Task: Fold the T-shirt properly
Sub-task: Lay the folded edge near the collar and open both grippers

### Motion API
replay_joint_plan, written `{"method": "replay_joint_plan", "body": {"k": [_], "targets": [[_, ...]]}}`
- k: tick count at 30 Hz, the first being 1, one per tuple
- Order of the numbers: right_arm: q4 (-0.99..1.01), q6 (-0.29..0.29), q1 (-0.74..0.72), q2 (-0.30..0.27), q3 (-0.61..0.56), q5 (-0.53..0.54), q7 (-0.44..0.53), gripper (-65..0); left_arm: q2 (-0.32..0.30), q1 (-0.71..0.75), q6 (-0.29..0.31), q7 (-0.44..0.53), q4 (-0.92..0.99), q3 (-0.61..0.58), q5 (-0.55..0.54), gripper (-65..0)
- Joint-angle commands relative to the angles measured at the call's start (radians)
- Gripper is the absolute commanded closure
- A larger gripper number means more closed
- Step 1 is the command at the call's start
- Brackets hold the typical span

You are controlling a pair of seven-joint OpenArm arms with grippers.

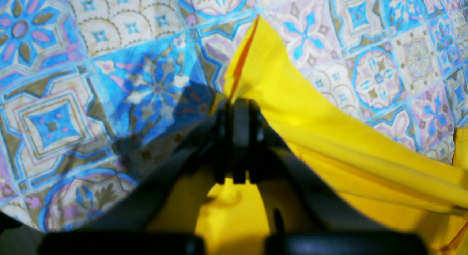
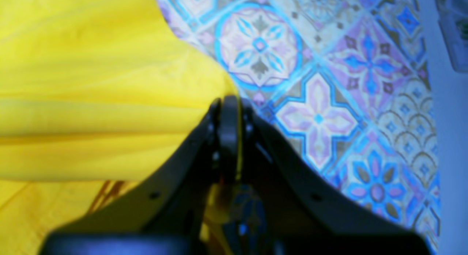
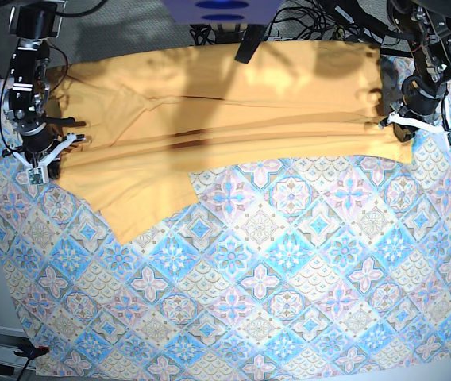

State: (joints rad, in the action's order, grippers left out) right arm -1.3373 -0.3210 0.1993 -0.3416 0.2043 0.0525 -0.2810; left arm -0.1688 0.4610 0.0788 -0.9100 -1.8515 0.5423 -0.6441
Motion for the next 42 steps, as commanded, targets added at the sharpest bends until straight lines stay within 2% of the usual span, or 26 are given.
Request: {"method": "replay_joint_plan", "body": {"k": [1, 10, 18, 23, 25, 29, 31, 38, 42], "targets": [[-0.023, 0.012, -0.010, -0.021, 0.013, 0.005, 0.022, 0.0, -0.015, 0.005, -0.004, 0.001, -0.017, 0.008, 0.004, 0.0], [-0.032, 0.012, 0.010, -0.021, 0.013, 0.005, 0.025, 0.0, -0.015, 0.045, -0.003, -0.024, -0.006, 0.006, 0.010, 0.0], [-0.032, 0.012, 0.010, -0.020, 0.007, 0.005, 0.025, 0.0, -0.008, 0.006, -0.003, -0.018, 0.146, -0.069, 0.106, 0.0], [-0.032, 0.012, 0.010, -0.020, 0.005, 0.005, 0.025, 0.0, -0.010, -0.034, -0.003, -0.024, 0.224, -0.103, 0.117, 0.0], [-0.032, 0.012, 0.010, -0.020, 0.005, 0.005, 0.025, 0.0, -0.008, -0.034, -0.004, -0.027, 0.226, -0.104, 0.114, -4.4], [-0.032, 0.012, 0.010, -0.020, 0.007, 0.005, 0.025, 0.0, -0.008, -0.029, -0.007, -0.027, 0.224, -0.109, 0.109, -21.6], [-0.032, 0.012, 0.009, -0.020, 0.008, 0.005, 0.025, 0.0, -0.008, -0.014, -0.007, -0.025, 0.197, -0.107, 0.109, -26.1], [-0.032, 0.012, 0.002, -0.020, 0.005, 0.005, 0.022, 0.0, -0.007, 0.026, -0.007, -0.025, 0.013, -0.103, 0.108, -26.9], [-0.031, 0.012, 0.001, -0.020, 0.011, 0.002, 0.021, 0.0, -0.007, 0.026, -0.009, -0.025, -0.018, -0.101, 0.108, -27.4]]}}
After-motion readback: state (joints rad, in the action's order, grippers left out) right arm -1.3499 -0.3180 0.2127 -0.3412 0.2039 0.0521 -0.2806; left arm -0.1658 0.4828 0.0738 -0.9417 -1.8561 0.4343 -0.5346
